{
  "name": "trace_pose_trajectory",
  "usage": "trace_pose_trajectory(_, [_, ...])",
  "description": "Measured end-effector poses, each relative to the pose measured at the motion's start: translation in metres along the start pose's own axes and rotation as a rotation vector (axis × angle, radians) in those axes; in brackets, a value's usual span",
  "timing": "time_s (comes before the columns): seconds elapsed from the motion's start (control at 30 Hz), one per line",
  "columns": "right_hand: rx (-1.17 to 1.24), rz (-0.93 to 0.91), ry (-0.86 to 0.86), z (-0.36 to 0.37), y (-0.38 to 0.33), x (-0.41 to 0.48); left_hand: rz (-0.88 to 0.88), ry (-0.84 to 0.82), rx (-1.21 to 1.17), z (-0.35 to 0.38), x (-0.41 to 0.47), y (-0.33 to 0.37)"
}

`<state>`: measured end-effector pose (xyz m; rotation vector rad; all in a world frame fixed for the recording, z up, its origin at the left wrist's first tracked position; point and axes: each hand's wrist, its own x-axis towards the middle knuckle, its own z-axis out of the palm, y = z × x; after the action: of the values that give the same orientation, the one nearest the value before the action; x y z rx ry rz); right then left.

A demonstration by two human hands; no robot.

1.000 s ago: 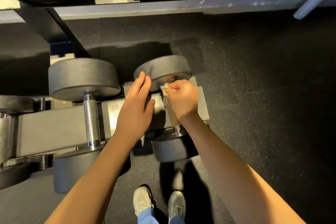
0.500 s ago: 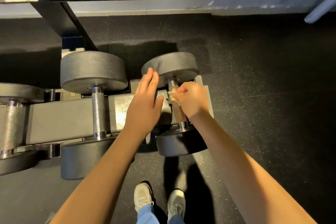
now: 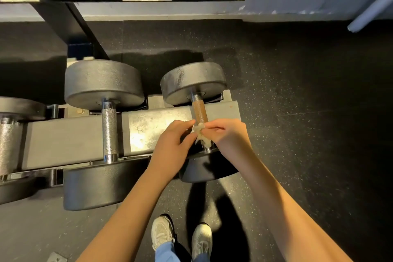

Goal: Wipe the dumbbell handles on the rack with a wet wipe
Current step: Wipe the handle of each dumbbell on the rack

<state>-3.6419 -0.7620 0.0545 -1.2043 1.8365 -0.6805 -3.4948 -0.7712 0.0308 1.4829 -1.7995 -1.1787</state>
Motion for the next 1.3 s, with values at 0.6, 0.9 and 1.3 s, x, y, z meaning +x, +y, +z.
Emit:
trace_pose_trajectory(0.6, [-0.104, 0.013, 0.238, 0.015, 0.026, -0.017, -0.166, 0.369, -0.072, 0.016, 0.068, -0.001])
trace_pose_trajectory(0.9, [-0.115, -0.055, 0.299, 0.019, 0.039, -0.019, -0.094, 0.322, 0.08, 0.03, 0.062, -0.001])
trace_pose_trajectory(1.3, [-0.139, -0.038, 0.338, 0.021, 0.039, -0.021, -0.303, 0.146, -0.062, 0.03, 0.04, -0.003])
